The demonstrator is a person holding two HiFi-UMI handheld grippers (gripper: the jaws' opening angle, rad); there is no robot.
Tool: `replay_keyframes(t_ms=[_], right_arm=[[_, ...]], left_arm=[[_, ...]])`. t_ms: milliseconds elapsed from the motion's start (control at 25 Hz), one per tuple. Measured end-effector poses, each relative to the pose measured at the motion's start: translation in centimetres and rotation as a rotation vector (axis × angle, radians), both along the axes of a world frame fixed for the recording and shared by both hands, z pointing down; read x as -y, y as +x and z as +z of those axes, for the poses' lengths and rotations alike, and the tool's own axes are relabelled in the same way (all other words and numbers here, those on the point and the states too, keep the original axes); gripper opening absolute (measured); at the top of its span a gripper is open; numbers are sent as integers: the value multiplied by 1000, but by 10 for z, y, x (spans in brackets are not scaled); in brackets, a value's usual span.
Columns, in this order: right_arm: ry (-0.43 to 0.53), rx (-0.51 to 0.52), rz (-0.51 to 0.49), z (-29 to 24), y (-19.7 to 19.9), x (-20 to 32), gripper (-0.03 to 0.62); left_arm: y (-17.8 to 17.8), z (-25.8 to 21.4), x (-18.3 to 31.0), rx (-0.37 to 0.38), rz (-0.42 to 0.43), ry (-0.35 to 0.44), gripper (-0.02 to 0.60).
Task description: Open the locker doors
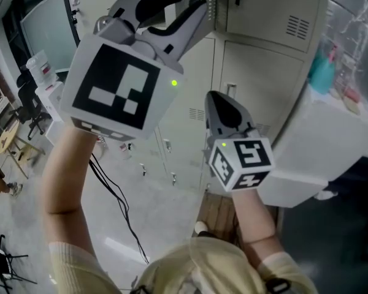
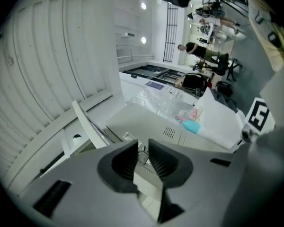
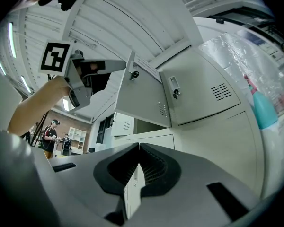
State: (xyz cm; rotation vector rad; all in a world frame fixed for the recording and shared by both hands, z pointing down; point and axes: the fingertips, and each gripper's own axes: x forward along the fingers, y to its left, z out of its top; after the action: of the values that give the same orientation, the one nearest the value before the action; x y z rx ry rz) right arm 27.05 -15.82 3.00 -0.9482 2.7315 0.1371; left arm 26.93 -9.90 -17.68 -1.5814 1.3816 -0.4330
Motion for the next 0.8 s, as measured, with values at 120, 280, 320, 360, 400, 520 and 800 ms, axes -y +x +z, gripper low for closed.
replay_keyframes(t_ms=[120, 280, 320, 360, 400, 520, 800], right_arm=[[-3, -14, -8, 4, -4, -4, 6], [-11, -30, -17, 12, -7, -6, 6], [-14, -33, -18, 13, -8, -6, 6], [-17, -36, -20, 15, -8, -6, 6], [-20, -38, -21, 17, -9, -6, 6], [-28, -42, -25, 20, -9, -6, 6], [-30, -56, -47, 27, -13, -5, 6]], left_arm=[[3, 3, -22, -99, 91, -4, 67], [-9, 9, -46, -184, 117, 2, 67], [-14, 10, -50, -204, 120, 4, 67], [-19, 11, -54, -224, 122, 6, 67], [-24, 13, -58, -244, 124, 8, 67], [-40, 20, -67, -295, 120, 4, 67], [-85, 52, -64, -383, 55, -29, 67]])
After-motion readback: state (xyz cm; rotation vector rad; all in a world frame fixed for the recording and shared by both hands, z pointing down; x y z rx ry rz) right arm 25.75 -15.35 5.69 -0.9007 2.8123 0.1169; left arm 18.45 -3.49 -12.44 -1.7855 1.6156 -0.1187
